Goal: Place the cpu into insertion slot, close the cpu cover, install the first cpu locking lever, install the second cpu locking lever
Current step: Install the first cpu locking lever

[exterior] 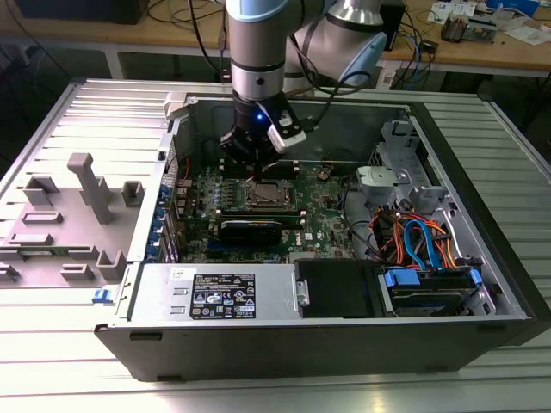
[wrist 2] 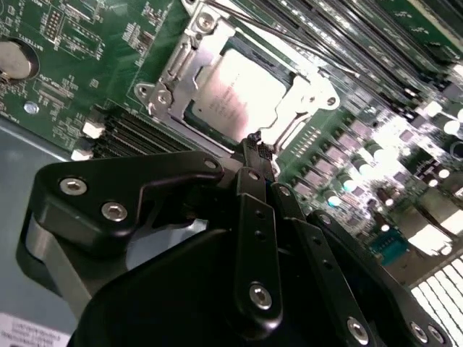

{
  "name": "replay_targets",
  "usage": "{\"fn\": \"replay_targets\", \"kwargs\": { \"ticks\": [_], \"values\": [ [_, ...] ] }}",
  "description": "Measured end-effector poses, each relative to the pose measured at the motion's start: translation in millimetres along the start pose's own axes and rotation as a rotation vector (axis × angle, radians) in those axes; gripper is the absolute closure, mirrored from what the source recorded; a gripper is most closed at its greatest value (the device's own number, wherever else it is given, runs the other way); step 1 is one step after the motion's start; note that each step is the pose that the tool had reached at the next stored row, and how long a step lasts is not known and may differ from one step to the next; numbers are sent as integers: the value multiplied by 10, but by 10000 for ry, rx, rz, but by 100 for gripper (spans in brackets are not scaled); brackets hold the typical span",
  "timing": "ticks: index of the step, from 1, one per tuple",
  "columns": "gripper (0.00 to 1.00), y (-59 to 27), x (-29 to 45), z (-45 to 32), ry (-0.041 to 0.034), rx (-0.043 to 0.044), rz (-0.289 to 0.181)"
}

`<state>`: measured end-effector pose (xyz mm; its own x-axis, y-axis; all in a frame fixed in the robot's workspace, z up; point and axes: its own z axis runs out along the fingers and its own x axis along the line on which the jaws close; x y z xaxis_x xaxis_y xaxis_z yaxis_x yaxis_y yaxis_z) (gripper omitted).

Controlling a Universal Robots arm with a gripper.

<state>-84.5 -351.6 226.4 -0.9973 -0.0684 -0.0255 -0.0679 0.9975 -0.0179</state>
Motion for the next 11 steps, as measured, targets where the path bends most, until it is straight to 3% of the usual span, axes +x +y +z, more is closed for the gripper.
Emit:
{"fn": "replay_targets", "kwargs": {
  "ticks": [2, 11],
  "values": [
    [89, 0, 7, -47, -5, 2, 0],
    [89, 109, -49, -47, -7, 1, 0]
  ]
}}
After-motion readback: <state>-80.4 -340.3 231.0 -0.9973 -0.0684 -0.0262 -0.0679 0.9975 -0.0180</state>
